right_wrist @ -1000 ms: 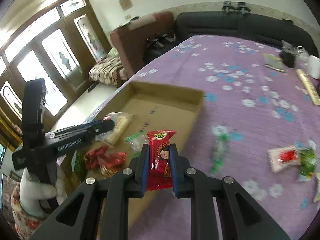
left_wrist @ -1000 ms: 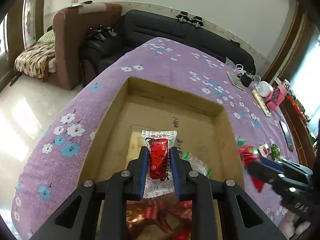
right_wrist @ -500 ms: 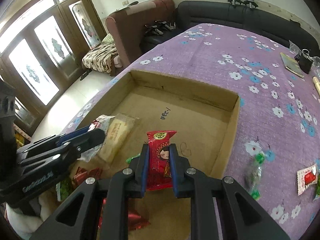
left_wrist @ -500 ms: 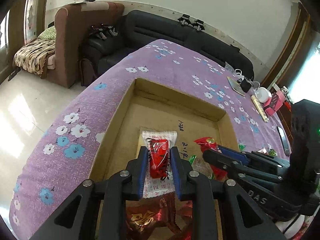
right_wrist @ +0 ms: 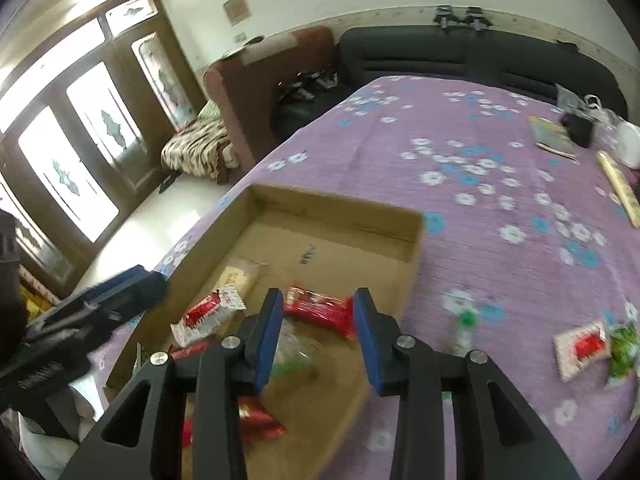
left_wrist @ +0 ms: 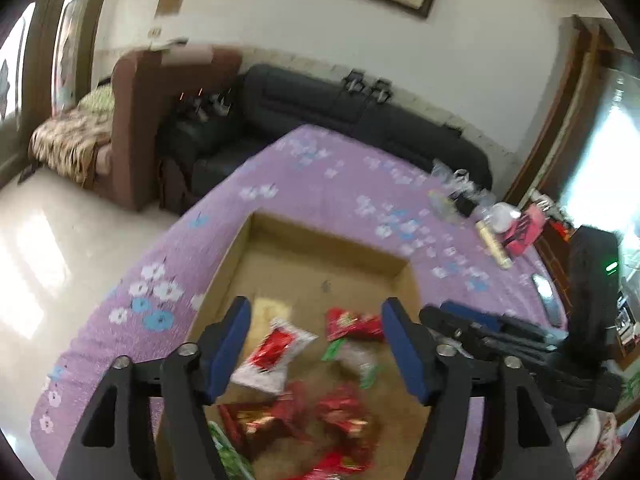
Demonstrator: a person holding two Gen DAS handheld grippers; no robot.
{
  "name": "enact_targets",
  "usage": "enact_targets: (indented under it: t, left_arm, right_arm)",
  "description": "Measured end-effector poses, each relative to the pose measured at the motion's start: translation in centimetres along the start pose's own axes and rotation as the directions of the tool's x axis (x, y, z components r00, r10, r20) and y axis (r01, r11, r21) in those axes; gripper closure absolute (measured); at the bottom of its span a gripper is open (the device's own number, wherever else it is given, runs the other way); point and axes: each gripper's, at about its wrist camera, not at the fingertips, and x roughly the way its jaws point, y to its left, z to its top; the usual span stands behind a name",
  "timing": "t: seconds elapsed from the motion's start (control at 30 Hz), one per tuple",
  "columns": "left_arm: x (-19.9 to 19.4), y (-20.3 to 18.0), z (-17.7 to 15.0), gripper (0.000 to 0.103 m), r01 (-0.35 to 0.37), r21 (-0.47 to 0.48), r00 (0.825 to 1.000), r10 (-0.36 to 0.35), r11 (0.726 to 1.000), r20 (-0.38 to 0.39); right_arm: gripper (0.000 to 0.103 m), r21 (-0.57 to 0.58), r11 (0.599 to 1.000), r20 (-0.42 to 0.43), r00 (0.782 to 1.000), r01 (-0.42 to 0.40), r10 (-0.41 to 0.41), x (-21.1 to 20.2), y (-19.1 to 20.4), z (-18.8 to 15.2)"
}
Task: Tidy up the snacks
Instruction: 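Carry both snacks over the box and open both tools to drop them, then grasp the white-and-red packet with the left tool while the right tool grasps the cream wrapper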
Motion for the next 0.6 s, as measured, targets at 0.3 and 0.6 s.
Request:
enact_targets:
  t: [0.3, 0.6]
  left_arm:
    - [-6.4, -7.0, 0.9, 0.001, 0.322, 0.029, 0.935, -0.323, 0.946, 0.145]
    - [1.6, -13.1, -2.2, 0.001, 0.391, 0.038, 0.913, -0.383, 0.92, -0.14]
  right_arm:
    - [0.061, 0.184, 0.975, 0.128, 0.98, 0.125, -0.15, -11.0, -11.6, -2.6]
    - [0.061, 0.383, 0.889, 0.071, 0.951, 0.251, -0.299, -15.8, -24.0, -8.0]
